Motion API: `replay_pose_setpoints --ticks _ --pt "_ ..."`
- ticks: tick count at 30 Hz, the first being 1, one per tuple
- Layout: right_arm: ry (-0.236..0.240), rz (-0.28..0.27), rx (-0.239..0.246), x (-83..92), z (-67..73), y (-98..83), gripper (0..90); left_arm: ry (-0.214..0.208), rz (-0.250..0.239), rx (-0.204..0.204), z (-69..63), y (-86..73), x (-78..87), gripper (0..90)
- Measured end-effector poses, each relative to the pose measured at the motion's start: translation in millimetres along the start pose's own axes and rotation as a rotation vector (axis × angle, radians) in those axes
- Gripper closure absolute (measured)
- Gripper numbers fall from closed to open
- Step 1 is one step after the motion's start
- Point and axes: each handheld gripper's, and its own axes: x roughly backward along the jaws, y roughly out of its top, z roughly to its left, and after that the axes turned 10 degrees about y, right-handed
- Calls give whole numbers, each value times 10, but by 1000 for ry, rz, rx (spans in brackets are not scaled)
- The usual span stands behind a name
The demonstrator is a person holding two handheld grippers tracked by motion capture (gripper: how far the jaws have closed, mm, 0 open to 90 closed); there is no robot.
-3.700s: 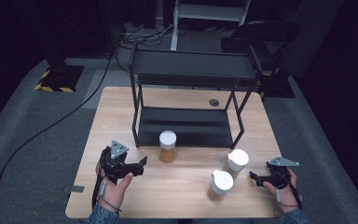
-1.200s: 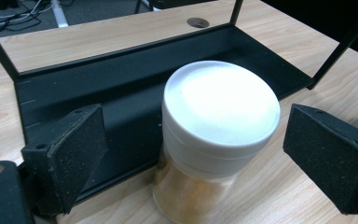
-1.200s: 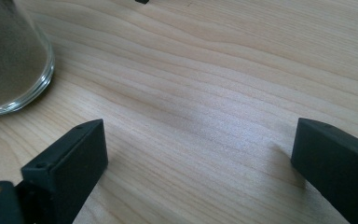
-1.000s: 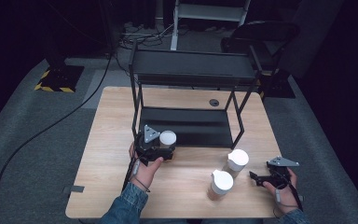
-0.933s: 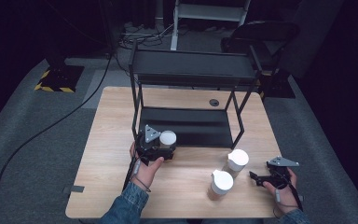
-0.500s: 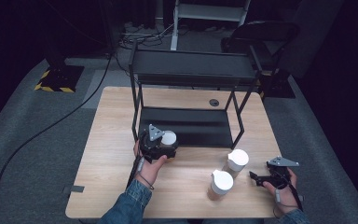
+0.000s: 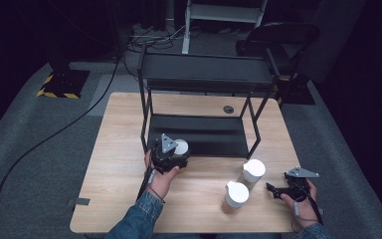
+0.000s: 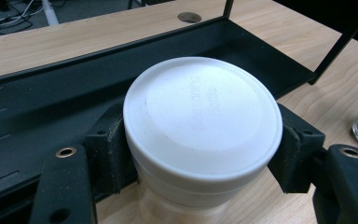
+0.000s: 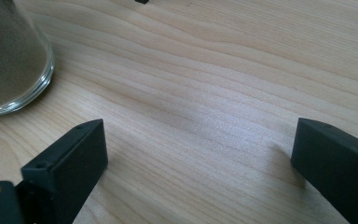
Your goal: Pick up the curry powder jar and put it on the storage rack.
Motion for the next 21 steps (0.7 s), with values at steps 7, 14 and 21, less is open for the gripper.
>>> replay_pose_setpoints --ticks 7,14,21 --pt "0 0 0 0 0 0 35 13 -11 -14 -17 85 80 326" --pt "-1 0 -1 0 1 -1 35 14 -18 -19 -5 198 148 326" --pt "-1 0 -1 0 1 -1 35 17 -22 -24 24 284 190 327"
